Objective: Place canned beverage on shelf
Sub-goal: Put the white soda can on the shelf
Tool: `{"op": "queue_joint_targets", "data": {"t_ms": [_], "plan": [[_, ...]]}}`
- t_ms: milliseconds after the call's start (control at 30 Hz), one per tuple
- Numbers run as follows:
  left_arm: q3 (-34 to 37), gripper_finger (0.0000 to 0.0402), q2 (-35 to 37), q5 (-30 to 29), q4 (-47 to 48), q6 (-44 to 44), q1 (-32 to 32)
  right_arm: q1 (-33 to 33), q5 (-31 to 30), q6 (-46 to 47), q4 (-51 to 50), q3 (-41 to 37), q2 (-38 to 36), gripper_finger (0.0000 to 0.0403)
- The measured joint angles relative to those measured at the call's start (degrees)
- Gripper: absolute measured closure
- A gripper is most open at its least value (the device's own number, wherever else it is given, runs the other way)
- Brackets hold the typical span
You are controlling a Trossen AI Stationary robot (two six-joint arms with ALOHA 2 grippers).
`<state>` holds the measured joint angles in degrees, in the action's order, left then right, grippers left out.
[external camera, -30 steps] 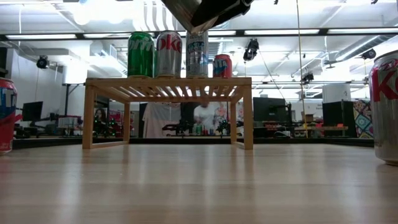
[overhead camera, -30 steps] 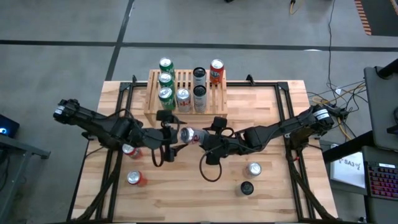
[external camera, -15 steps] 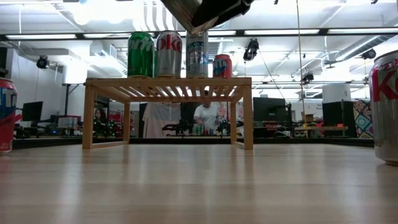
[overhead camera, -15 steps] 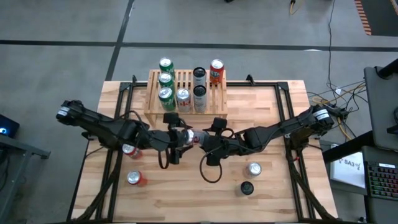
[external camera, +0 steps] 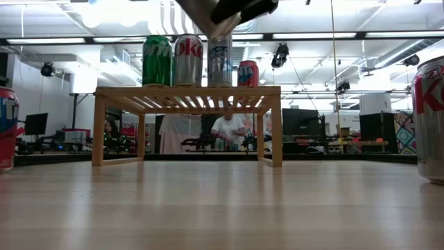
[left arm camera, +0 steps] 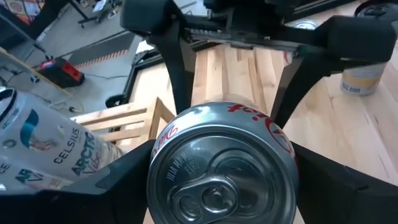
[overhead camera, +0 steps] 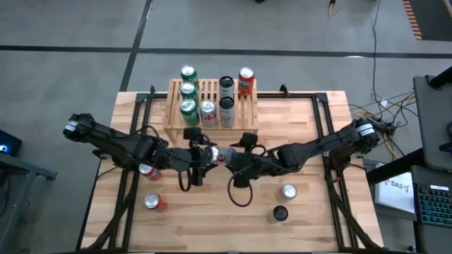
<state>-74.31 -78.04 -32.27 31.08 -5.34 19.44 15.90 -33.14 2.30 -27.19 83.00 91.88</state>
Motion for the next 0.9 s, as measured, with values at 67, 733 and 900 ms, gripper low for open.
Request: {"op": "queue_joint_targets", "data": {"t_ms": [67, 733, 900], "plan": [[-1.05, 0.0109, 0.06, -0.01, 1.34, 0.69, 0.0, 0.0, -0.02, -0.12, -0.36, 0.0, -0.24, 0.0046], [-33.79, 0.0109, -0.99, -4.88, 25.95, -8.79, -7.78, 0.59, -0.04, 1.61, -6.83, -0.07, -13.6, 0.004], [-36.71, 0.0109, -1.05, -3.92, 28.17, -14.12, -16.95, 0.59, -0.06, -0.06, -6.88, -0.09, -16.25, 0.0039]]}}
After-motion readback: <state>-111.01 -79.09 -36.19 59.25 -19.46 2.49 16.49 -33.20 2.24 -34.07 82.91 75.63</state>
